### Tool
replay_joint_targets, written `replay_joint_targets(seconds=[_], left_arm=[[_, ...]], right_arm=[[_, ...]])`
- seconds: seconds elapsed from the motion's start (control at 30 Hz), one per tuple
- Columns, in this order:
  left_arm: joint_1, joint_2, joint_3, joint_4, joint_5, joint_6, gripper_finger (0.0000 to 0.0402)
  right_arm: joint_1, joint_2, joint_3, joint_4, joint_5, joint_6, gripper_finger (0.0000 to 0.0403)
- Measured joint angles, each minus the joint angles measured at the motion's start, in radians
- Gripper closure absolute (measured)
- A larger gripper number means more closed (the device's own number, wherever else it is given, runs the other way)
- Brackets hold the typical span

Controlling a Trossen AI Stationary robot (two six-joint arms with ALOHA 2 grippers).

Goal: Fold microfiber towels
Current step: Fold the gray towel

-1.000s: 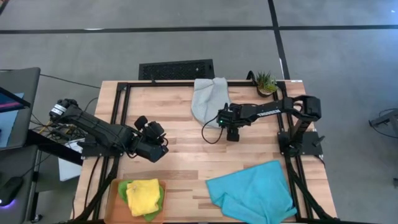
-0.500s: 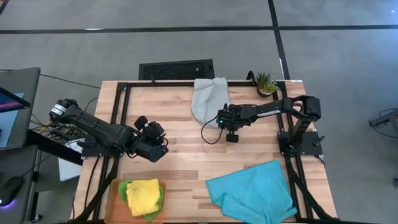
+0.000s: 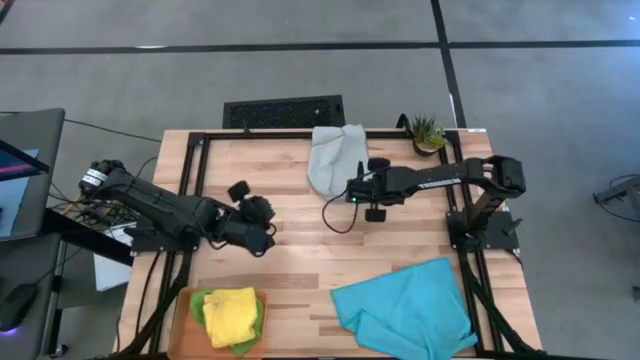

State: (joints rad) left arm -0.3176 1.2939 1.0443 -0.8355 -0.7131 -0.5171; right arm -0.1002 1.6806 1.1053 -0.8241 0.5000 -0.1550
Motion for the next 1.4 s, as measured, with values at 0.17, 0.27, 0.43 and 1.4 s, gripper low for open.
replay_joint_targets(seconds=[0.17, 0.27, 0.43, 1.4], left_arm=[[0.064, 0.036, -0.001, 0.138, 0.067, 0.329, 0.0289], [0.105, 0.075, -0.001, 0.253, 0.163, 0.531, 0.0289], [0.17, 0.169, -0.001, 0.483, 0.246, 0.801, 0.0289], [0.54, 0.638, 0.11, 1.15, 0.656, 0.818, 0.0289]], right_arm=[[0.0, -0.082, 0.049, -0.071, 0.044, -0.01, 0.0398], [0.001, -0.146, 0.063, -0.083, 0.068, -0.01, 0.0396], [0.018, -0.232, 0.066, -0.085, 0.101, -0.002, 0.0399], [0.04, -0.286, 0.065, -0.116, 0.133, -0.002, 0.0397]])
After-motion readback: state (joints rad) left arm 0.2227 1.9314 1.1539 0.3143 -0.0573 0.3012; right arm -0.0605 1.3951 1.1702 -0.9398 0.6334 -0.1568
